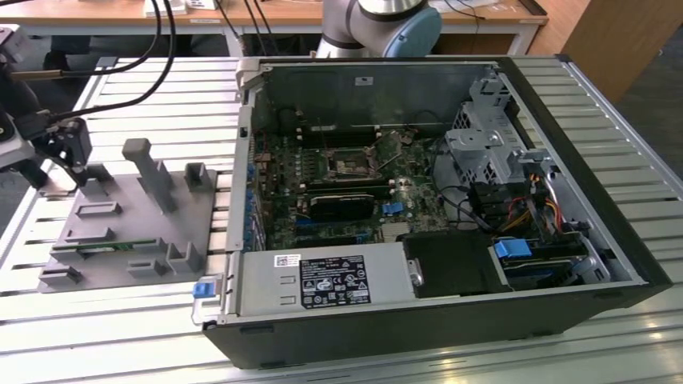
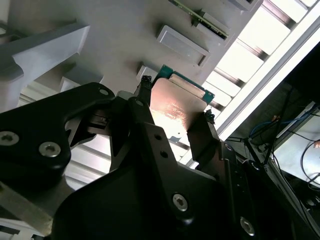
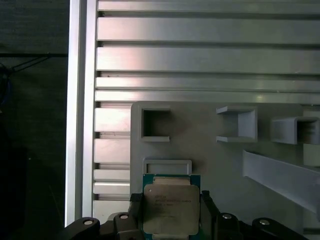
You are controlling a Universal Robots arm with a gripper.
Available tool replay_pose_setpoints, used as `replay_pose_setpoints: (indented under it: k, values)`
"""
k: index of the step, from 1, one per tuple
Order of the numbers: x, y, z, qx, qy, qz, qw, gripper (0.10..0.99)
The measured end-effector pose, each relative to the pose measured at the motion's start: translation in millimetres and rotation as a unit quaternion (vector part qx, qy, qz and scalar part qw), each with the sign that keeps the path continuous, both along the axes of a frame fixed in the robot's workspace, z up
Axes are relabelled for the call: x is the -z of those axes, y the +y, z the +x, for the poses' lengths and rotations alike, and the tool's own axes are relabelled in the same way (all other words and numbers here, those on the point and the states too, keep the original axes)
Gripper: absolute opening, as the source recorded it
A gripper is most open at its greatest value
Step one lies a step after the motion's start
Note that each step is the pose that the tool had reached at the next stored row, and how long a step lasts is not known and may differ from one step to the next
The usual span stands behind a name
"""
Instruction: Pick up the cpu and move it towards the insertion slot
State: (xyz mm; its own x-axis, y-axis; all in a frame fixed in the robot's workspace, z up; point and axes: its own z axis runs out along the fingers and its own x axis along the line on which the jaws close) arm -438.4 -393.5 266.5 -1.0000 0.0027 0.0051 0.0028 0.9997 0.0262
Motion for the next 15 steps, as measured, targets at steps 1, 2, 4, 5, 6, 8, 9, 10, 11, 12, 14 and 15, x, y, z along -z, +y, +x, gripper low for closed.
replay_pose_setpoints:
  k: [1, 2, 4, 5, 6, 8, 9, 10, 11, 12, 14, 15]
  values:
    - [-0.3, 0.0, 0.0, 0.000, 0.0000, 0.0000, 1.0000, 0.541]
    - [-0.6, 0.0, 0.0, 0.000, 0.0000, 0.0000, 1.0000, 0.541]
    - [-1.2, 0.1, 0.0, 0.000, 0.0000, 0.0000, 1.0000, 0.541]
    - [-1.5, 0.2, 0.0, 0.000, 0.0000, 0.0000, 1.0000, 0.541]
    - [-1.9, 0.3, 0.0, 0.000, 0.0000, 0.0000, 1.0000, 0.541]
    - [-2.8, 0.3, 0.0, 0.000, 0.0001, -0.0001, 1.0000, 0.541]
    - [-3.2, 0.3, 0.0, 0.000, 0.0001, 0.0000, 1.0000, 0.541]
    - [-3.4, 0.4, 0.0, 0.000, 0.0000, 0.0000, 1.0000, 0.541]
    - [-3.9, 0.4, 0.0, 0.000, 0.0000, 0.0000, 1.0000, 0.541]
    - [-4.4, 0.5, 0.0, 0.000, 0.0000, 0.0000, 1.0000, 0.541]
    - [-4.9, 0.6, 0.0, 0.000, -0.0001, 0.0001, 1.0000, 0.541]
    - [-5.5, 0.8, 0.0, 0.000, 0.0000, 0.0000, 1.0000, 0.541]
